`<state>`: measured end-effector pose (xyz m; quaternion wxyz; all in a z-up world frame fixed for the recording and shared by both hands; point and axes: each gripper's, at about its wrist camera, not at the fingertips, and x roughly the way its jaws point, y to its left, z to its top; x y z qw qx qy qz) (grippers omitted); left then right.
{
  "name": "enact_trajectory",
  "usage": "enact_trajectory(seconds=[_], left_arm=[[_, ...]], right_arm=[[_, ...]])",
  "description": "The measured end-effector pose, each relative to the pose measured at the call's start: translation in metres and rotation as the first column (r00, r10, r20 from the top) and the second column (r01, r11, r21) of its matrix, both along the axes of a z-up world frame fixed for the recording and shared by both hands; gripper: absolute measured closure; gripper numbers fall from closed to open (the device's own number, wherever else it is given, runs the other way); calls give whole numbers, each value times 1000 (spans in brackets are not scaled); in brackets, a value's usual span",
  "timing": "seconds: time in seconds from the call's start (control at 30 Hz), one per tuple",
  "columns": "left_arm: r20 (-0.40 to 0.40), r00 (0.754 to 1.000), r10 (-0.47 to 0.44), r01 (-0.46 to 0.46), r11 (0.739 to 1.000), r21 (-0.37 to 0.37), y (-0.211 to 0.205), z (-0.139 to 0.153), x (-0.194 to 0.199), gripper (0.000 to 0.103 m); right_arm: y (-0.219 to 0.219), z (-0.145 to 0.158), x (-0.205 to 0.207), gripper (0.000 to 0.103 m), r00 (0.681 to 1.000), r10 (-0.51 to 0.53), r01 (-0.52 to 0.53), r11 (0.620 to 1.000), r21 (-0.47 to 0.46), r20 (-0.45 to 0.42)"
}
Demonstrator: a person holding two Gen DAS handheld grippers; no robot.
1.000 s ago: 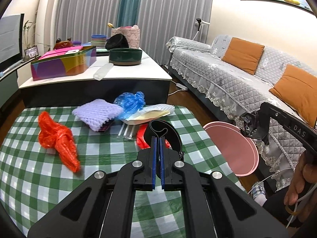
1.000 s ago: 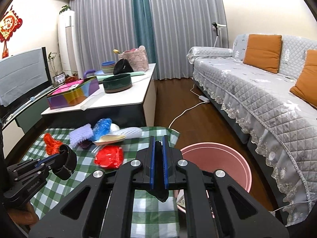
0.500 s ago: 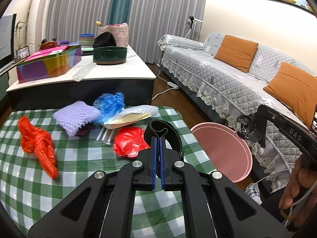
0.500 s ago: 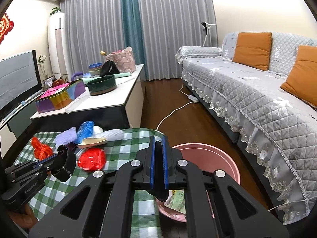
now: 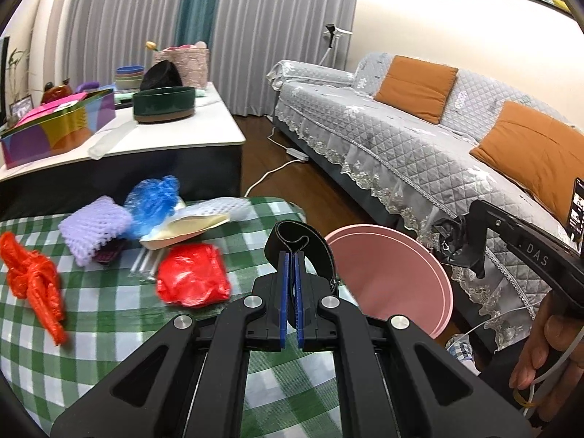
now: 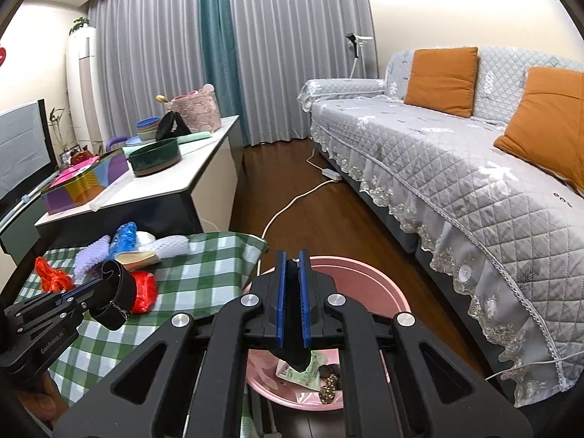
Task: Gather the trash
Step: 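Carry both held items over the pink bin and open the right tool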
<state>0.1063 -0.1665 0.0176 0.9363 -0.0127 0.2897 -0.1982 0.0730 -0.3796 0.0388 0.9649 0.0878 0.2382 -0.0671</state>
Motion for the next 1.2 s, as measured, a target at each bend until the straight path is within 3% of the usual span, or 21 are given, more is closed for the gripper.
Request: enact_trajectory(seconds=[1.2], left_arm=[[2, 984, -178, 178, 984, 6, -83, -34, 25, 100]], right_arm=[[-34, -48, 24, 96, 992, -113, 113, 994, -13, -55]])
